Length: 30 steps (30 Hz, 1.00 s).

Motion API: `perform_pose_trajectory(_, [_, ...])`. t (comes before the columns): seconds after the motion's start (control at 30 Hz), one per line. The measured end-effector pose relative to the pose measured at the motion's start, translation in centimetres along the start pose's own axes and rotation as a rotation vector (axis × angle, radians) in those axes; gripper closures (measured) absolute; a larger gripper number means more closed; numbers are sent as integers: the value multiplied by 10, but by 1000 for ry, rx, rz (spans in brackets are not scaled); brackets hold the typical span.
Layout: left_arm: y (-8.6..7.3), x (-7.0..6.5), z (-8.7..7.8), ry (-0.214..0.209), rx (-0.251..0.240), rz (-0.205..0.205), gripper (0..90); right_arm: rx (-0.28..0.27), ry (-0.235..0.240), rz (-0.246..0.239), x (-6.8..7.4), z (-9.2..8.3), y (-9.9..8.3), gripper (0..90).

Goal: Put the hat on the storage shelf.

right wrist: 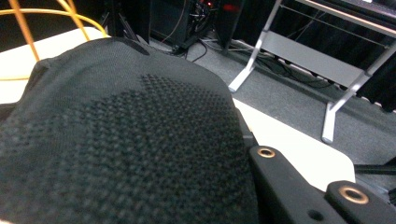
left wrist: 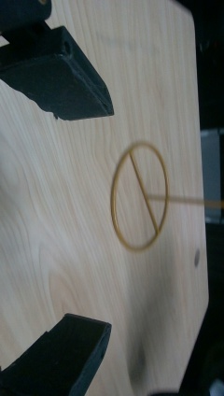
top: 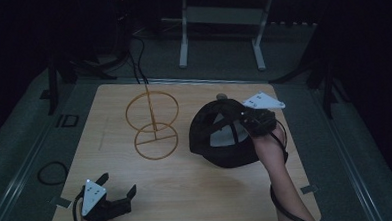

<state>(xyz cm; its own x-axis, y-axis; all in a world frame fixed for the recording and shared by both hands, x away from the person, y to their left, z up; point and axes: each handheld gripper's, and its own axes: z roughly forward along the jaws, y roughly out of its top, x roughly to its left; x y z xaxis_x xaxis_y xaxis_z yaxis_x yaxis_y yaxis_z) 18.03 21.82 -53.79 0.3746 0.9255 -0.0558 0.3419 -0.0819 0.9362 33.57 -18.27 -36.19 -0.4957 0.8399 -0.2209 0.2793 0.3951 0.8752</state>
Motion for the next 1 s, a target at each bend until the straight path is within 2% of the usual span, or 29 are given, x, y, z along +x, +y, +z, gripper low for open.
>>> perform_pose_trajectory(0.17, [7,-25,5,-96,19,44,10,-28,16,-7,10,-9,-7,895])
perform_pose_trajectory(0.33, [13,-43,12,-163,32,63,11,-45,43,-18,20,-16,-14,895])
perform_pose_trajectory(0.53, [19,-57,18,-207,29,93,10,-66,73,-27,30,-24,-18,895])
perform_pose_trajectory(0.63, [27,-66,23,-236,20,113,11,-123,106,-47,36,-31,-21,895])
perform_pose_trajectory(0.83, [41,-79,31,-275,0,123,10,-147,137,-40,44,-35,-23,895])
perform_pose_trajectory(0.87, [43,-81,32,-281,-4,127,10,-154,126,-38,48,-35,-23,895])
perform_pose_trajectory(1.0, [50,-90,35,-301,-18,150,10,-195,157,-32,53,-35,-24,895])
